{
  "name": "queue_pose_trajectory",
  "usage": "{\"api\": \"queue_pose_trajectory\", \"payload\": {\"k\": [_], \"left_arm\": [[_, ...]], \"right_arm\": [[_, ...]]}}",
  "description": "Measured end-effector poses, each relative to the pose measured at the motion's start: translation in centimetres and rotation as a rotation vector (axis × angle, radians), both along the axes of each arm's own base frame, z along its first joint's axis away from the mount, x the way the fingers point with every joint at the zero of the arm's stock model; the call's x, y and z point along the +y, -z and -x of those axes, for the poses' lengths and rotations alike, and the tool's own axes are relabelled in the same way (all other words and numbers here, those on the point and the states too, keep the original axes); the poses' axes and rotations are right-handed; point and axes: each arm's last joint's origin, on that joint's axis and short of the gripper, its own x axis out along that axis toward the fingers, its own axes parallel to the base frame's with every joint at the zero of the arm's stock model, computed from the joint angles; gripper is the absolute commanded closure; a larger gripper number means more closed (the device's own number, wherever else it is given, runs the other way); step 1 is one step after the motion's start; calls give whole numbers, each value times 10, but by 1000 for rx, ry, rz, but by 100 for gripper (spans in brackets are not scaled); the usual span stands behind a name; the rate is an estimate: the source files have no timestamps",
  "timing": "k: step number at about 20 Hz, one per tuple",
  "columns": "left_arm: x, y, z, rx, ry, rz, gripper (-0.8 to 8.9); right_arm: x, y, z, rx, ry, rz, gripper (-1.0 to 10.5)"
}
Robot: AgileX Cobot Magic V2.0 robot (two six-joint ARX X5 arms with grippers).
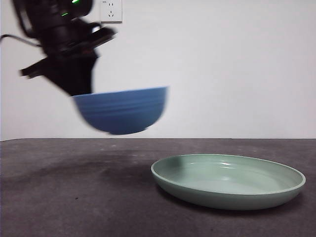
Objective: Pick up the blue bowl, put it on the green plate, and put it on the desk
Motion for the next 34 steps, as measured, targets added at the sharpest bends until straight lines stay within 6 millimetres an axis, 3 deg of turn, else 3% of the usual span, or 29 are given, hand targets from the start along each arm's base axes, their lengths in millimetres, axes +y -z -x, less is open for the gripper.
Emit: {"api": "queue_pose_trajectory", "payload": {"k": [6,10,14,22,26,28,29,31,34], "left_arm": [[-87,19,-2,49,176,-18,799],[-134,30,-13,14,232,-68,799],[-150,46,-23,52,247,-114,799],[-154,56,-27,61,248,-123,758],[-157,58,-28,42,248,-109,580],[-158,55,-29,32,248,-102,402],[-159,51,-30,25,247,-96,267],[-160,35,-31,16,249,-90,73],[-159,-2,-31,-14,260,-76,33]], "right_arm": [[-2,-2,14,-31,10,72,295],[-4,-9,27,-99,24,89,295],[-4,-13,39,-151,27,85,295],[-5,-15,45,-181,29,84,295],[-5,-15,45,-181,29,83,295],[-5,-15,45,-181,29,83,295],[-5,-15,45,-181,29,83,295],[-5,-15,45,-182,29,83,295],[-5,-16,44,-190,28,82,294]]}}
